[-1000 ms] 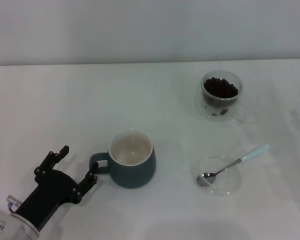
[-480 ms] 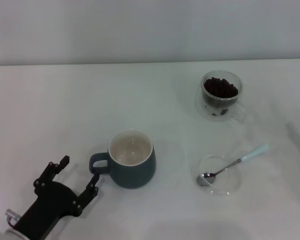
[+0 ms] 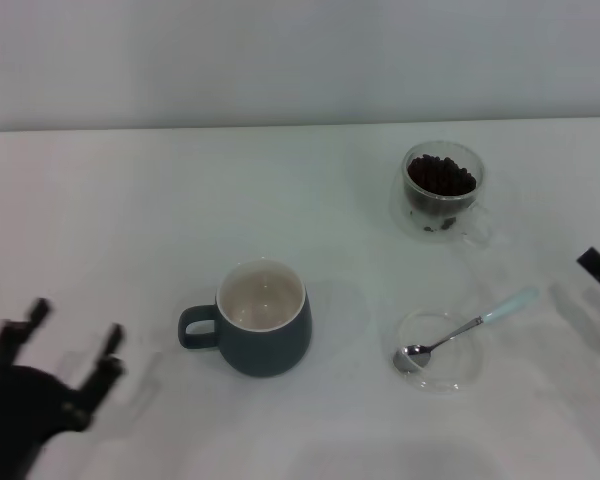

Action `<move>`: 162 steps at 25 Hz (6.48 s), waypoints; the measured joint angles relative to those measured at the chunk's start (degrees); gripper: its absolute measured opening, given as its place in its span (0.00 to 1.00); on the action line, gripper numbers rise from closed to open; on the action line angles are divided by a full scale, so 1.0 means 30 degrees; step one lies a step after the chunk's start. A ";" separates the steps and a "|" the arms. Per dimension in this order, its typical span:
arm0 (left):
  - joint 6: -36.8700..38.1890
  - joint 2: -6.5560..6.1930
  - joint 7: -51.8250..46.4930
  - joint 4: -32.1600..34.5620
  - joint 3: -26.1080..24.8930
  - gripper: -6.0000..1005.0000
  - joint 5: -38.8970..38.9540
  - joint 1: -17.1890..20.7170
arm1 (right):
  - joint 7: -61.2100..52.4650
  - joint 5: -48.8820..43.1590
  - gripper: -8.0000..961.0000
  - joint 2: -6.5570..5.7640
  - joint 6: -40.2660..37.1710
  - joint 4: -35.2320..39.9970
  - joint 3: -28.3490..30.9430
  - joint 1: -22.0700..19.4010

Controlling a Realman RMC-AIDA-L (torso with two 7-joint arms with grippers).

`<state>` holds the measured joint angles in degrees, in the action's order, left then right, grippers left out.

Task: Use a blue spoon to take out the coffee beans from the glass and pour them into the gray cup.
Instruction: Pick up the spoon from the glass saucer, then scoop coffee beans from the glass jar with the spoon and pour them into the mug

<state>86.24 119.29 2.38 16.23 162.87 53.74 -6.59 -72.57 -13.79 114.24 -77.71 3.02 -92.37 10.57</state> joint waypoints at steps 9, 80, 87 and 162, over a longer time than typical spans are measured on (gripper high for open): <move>0.0197 0.0007 -0.2534 -0.1089 -0.0006 0.79 0.7434 0.0214 | -0.1014 -0.0137 0.91 0.0344 0.0658 0.0080 -0.1195 0.0146; -0.2152 -0.0001 -0.5419 -0.1765 -0.0069 0.79 0.8884 -0.1358 | -0.1248 0.0486 0.16 -0.0565 -0.0069 0.2712 0.0998 0.3468; -0.3299 0.0012 -0.5635 -0.1761 -0.0058 0.79 0.8910 -0.1878 | 0.1720 0.0495 0.16 -0.0806 0.0498 0.2716 0.1479 0.5087; -0.4343 0.0052 -0.5571 -0.1557 -0.0032 0.79 0.8804 -0.2773 | 0.9775 -0.0698 0.16 0.0328 0.6319 0.3557 0.1434 0.5242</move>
<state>73.21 119.45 -14.33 11.56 162.77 80.16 -14.91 -43.24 -15.88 115.22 -58.75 13.69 -88.07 26.29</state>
